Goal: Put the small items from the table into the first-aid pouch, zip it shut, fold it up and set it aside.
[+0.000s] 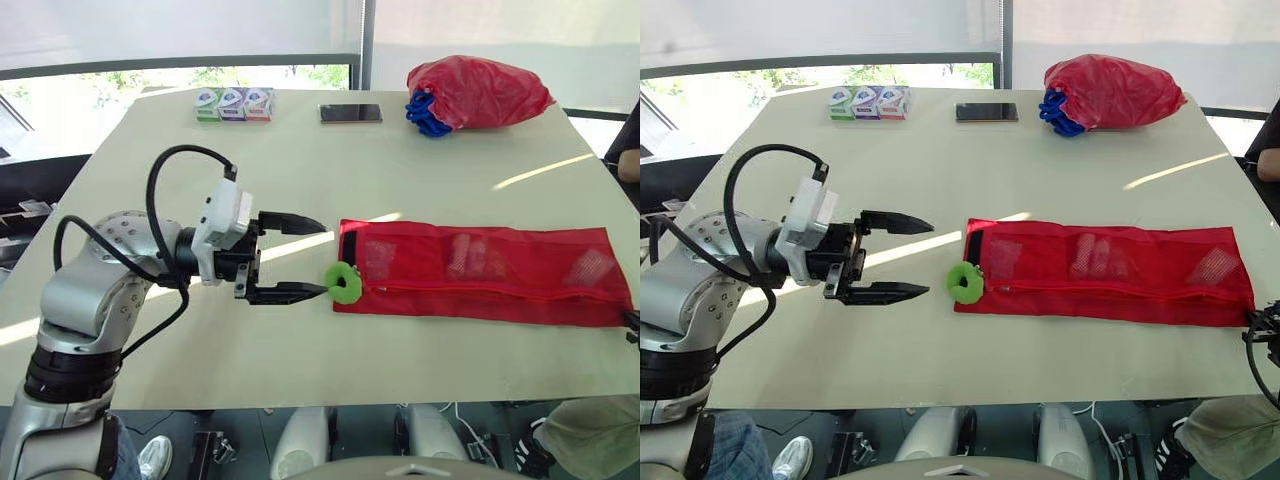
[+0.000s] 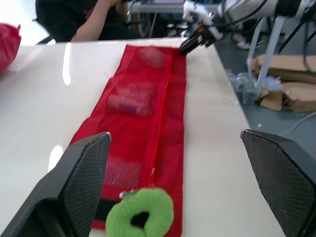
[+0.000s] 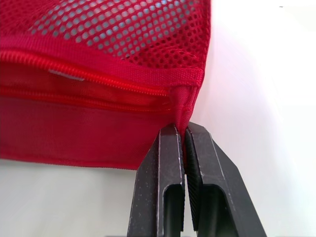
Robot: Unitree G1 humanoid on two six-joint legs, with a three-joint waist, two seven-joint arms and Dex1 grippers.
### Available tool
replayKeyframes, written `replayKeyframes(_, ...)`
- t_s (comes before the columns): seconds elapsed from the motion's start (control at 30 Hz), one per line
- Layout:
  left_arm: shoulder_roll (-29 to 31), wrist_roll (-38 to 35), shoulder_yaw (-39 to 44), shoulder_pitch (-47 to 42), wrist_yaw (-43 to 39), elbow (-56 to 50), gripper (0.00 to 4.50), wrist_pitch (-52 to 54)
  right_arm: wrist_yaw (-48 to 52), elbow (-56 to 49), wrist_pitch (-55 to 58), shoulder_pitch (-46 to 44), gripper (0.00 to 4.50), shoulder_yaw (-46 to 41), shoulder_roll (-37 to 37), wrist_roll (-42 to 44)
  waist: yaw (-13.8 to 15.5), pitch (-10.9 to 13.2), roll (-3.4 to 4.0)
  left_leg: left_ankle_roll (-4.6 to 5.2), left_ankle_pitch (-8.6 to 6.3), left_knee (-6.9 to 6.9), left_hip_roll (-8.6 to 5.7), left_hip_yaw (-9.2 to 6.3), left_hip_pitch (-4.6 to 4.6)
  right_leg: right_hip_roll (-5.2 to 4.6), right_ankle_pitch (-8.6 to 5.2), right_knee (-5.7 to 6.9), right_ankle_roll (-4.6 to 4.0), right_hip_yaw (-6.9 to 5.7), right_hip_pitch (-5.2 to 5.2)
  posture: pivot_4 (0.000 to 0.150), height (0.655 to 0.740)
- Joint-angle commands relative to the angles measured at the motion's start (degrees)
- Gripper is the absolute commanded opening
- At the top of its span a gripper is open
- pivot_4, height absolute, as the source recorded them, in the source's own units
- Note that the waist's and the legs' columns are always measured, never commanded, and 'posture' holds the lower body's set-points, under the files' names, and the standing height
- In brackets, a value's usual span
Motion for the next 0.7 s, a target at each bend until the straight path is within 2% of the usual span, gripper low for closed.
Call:
replayKeyframes(0.03,0.2,0.0,1.7,0.8,2.3,1.3,4.5,0.4,3.0,-3.9,-3.1,2.4,1.0,-4.4,-0.8,0.8,0.0,0.0,0.01,0.0,0.0,0.0,0.0,0.0,0.0,0.0,0.0,0.0,0.0,0.0,0.0,0.15,0.74)
replayKeyframes(0.07,0.3,-0.7,2.2,1.2,2.6,2.0,4.5,1.0,3.6,-4.6,-3.3,3.3,1.71,-5.6,-0.9,1.2,0.0,0.0,0.01,0.0,0.0,0.0,0.01,0.0,0.0,0.0,0.0,0.0,0.0,0.0,0.0,0.15,0.74)
replayKeyframes(0.13,0.1,-0.6,2.5,2.7,2.0,4.7,4.5,0.2,4.6,-6.4,-4.4,5.0,2.4,-8.9,-0.7,1.9,0.1,0.0,0.03,0.0,0.0,0.0,0.02,0.0,0.01,0.0,0.0,0.0,0.0,0.0,0.0,0.15,0.74)
replayKeyframes(0.17,-0.2,0.0,2.4,3.6,1.8,6.6,4.5,-0.5,6.6,-8.4,-5.6,6.0,3.04,-10.5,-0.1,3.5,0.1,0.0,0.04,0.01,0.0,-0.02,0.02,0.01,0.01,-0.01,0.0,0.0,0.0,0.01,0.0,0.15,0.74)
replayKeyframes(0.2,-0.6,1.0,2.1,4.3,1.9,8.5,4.5,-1.3,8.1,-10.5,-5.8,7.2,3.29,-11.6,0.3,4.7,0.1,0.0,0.07,0.01,0.0,-0.03,0.02,0.02,0.02,-0.01,-0.01,0.0,0.0,0.01,0.0,0.15,0.74)
replayKeyframes(0.27,-1.6,2.6,1.3,4.7,2.6,12.1,4.5,-2.6,10.7,-14.6,-7.1,10.0,4.4,-12.9,0.9,5.6,0.2,0.0,0.05,0.0,0.0,-0.07,0.02,0.04,0.07,-0.01,-0.01,-0.01,0.01,0.02,0.01,0.15,0.74)
replayKeyframes(0.5,-6.5,7.6,-3.8,-1.9,6.4,23.6,4.5,-0.6,15.8,-32.8,-3.3,14.4,4.46,-14.5,2.8,18.6,0.4,0.0,-0.1,0.0,-0.01,-0.06,0.06,-0.02,0.06,0.0,0.0,0.0,0.01,-0.01,0.02,0.15,0.74)
replayKeyframes(0.57,-8.4,8.3,-5.4,-4.2,8.2,26.4,4.5,2.2,14.9,-39.5,-1.6,14.3,4.46,-12.9,3.3,24.4,0.4,0.0,-0.09,0.0,0.0,-0.06,0.04,-0.06,0.05,0.0,0.0,0.0,0.01,-0.05,0.04,0.15,0.74)
replayKeyframes(0.7,-11.1,7.3,-6.7,-6.5,11.0,28.2,4.5,10.4,10.1,-47.2,0.5,12.4,4.46,-9.4,3.4,30.6,0.3,0.1,-0.25,0.0,0.0,-0.06,0.05,-0.12,0.02,0.0,0.0,0.0,0.01,-0.08,0.02,0.15,0.74)
